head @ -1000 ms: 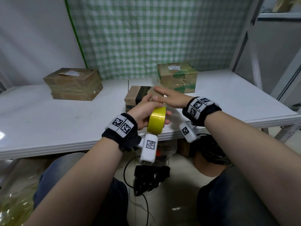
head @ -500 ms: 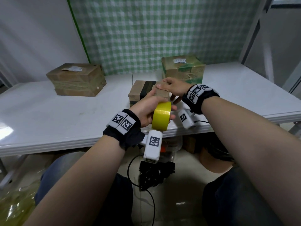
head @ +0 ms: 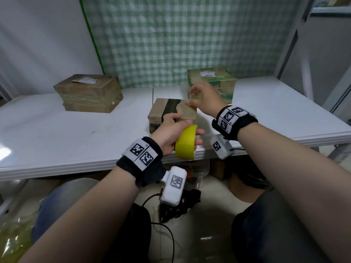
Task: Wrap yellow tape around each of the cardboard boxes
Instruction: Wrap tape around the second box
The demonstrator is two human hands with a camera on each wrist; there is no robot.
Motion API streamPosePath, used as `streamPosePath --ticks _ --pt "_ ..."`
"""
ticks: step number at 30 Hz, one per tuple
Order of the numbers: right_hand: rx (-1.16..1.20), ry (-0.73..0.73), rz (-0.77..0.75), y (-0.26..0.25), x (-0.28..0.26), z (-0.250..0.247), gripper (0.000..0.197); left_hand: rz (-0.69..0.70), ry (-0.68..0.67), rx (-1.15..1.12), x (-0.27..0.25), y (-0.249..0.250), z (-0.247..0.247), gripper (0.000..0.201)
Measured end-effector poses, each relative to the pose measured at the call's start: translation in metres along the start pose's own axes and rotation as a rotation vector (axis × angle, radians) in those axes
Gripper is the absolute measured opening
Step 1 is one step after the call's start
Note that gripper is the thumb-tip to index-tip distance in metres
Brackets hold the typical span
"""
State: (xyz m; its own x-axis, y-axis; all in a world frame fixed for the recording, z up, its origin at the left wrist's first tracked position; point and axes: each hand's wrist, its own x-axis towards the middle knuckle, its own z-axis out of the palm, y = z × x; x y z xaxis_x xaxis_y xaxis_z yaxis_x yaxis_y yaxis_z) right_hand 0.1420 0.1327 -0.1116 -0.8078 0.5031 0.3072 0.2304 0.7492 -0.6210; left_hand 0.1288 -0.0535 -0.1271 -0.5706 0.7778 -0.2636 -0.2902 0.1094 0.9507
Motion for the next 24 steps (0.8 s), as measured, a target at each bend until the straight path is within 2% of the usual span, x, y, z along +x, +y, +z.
streamPosePath --ticks 1,3,7,9,15,19,24 --pt "0.012 -0.053 -0.004 -0.005 -0.005 -0.004 0.022 0.000 0.002 0.029 0.000 -0.001 0.000 0.038" --pt "0.066 -0.200 0.034 -0.006 -0.015 -0.009 0.023 -0.003 -0.003 0.068 -0.001 -0.001 0.001 0.030" --pt "0.093 -0.356 0.015 0.004 -0.030 -0.011 0.058 -0.026 -0.029 0.132 -0.008 0.003 0.001 0.022" --pt "0.080 -0.376 -0.005 0.006 -0.033 -0.009 0.065 -0.042 -0.047 0.163 -0.012 0.004 0.001 0.021" --pt "0.018 -0.401 -0.076 0.013 -0.034 -0.009 0.067 -0.067 -0.075 0.168 -0.014 0.005 -0.001 0.026" --pt "0.037 -0.385 -0.064 0.012 -0.034 -0.010 0.069 -0.181 -0.086 0.159 -0.014 0.002 0.001 0.015" --pt "0.010 -0.413 -0.063 0.010 -0.032 -0.013 0.067 -0.292 -0.107 0.180 -0.012 -0.005 -0.002 0.028"
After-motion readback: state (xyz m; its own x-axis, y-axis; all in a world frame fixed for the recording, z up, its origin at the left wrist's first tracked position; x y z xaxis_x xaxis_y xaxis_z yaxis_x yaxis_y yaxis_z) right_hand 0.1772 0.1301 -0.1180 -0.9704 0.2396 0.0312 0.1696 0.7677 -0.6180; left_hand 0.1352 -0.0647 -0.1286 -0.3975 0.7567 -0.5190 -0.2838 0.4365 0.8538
